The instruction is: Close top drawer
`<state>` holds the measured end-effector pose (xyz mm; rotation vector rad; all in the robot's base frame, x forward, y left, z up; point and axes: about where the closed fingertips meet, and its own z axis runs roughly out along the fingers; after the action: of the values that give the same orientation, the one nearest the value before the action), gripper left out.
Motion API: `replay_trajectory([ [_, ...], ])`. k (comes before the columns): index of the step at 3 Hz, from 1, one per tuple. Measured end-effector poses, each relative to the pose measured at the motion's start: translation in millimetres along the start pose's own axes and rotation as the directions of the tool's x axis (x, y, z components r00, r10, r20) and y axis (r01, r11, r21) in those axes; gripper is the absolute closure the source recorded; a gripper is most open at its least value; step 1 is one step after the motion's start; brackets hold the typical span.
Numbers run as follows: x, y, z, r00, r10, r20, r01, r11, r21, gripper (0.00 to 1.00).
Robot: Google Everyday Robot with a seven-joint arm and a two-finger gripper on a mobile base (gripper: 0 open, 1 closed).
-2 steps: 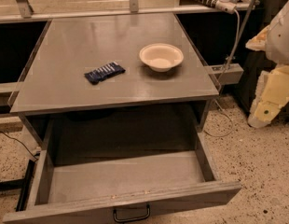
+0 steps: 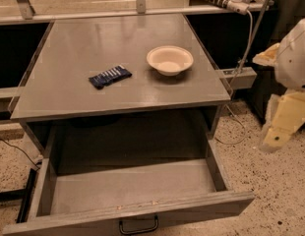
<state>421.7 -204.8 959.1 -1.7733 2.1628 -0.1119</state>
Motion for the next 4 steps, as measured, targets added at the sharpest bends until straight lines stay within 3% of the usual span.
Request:
replay_trajectory([
  [1, 4.2, 30.6, 19.5, 0.999, -0.034, 0.029, 0.034, 0.9992, -0.019, 0.00],
  [3, 15.8, 94.8, 61.9, 0.988, -0.061, 0.142, 0.067, 0.9970, -0.039, 0.42],
  [4, 8.3, 124.6, 85.0, 0.982, -0.079, 0.170, 0.094, 0.9921, -0.083, 0.65],
])
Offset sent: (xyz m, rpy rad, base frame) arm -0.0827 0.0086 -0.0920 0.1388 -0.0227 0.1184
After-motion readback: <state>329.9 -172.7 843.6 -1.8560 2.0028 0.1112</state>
